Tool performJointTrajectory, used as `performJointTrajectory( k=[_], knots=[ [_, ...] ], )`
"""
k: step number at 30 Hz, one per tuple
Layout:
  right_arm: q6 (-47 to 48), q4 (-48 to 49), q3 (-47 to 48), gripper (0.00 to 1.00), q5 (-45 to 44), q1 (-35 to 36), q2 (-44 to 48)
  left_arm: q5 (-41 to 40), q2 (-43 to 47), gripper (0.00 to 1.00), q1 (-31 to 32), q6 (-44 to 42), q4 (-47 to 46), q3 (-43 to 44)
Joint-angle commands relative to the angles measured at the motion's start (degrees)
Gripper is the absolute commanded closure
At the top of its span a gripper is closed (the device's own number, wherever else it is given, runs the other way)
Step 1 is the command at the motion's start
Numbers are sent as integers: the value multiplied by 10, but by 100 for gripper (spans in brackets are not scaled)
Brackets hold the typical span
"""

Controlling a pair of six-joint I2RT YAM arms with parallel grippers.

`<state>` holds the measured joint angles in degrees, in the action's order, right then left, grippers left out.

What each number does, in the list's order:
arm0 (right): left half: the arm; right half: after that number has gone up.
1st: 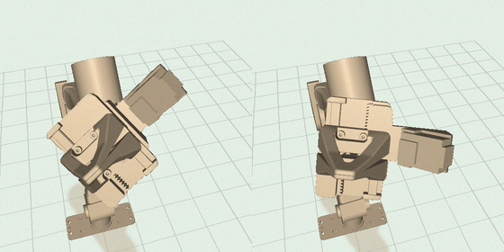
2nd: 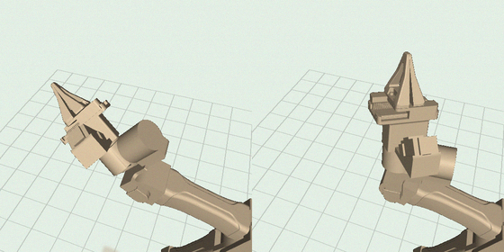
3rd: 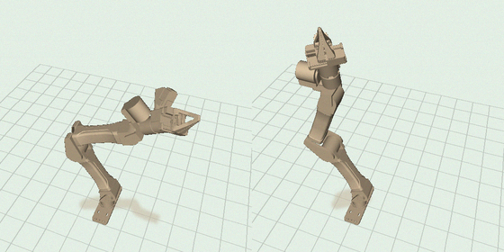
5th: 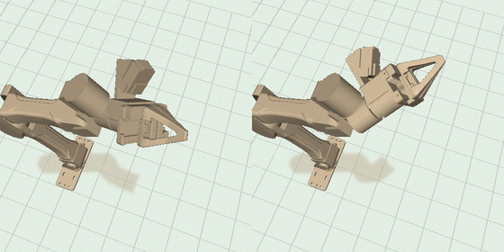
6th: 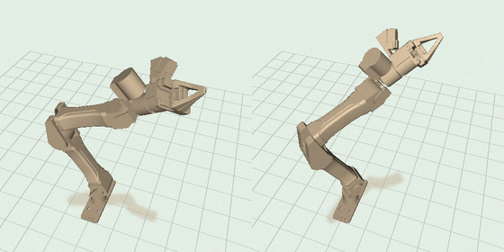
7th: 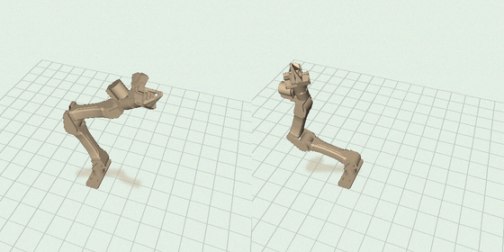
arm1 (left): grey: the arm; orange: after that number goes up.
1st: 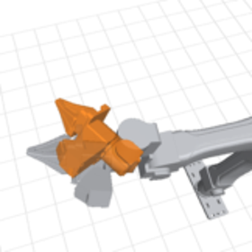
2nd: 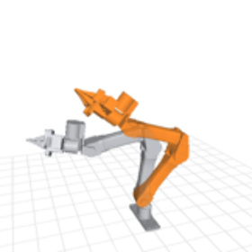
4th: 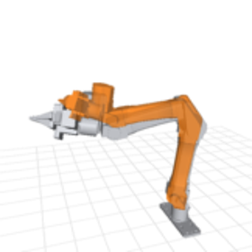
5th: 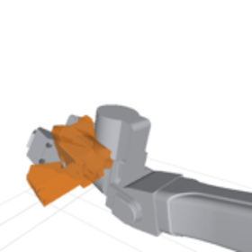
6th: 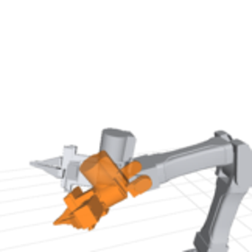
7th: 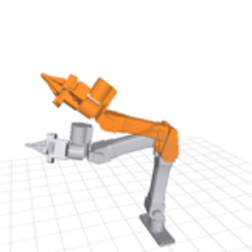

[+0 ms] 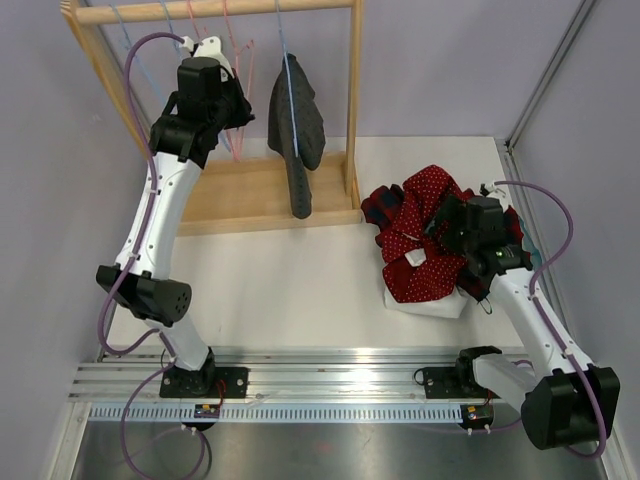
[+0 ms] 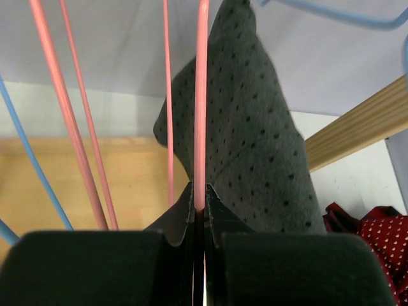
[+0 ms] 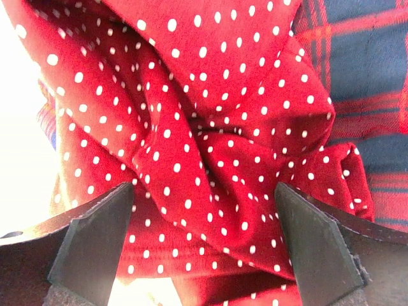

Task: Remove the skirt from the hanger

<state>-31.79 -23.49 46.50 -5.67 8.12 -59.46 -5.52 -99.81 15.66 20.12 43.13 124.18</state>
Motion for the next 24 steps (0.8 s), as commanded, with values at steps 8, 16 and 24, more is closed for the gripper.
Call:
performJointTrajectory(
  k=[8,16,24],
  knots=[
    [-6,-31,12,1,24,2,25,-1,98,45,-1,-11,-5,-54],
    [-9,-30,10,1,30,3,31,-10,138,8,28,-14,-1,-12],
    [-6,-32,5,1,28,3,36,2,95,6,89,-15,-23,34]
  ],
)
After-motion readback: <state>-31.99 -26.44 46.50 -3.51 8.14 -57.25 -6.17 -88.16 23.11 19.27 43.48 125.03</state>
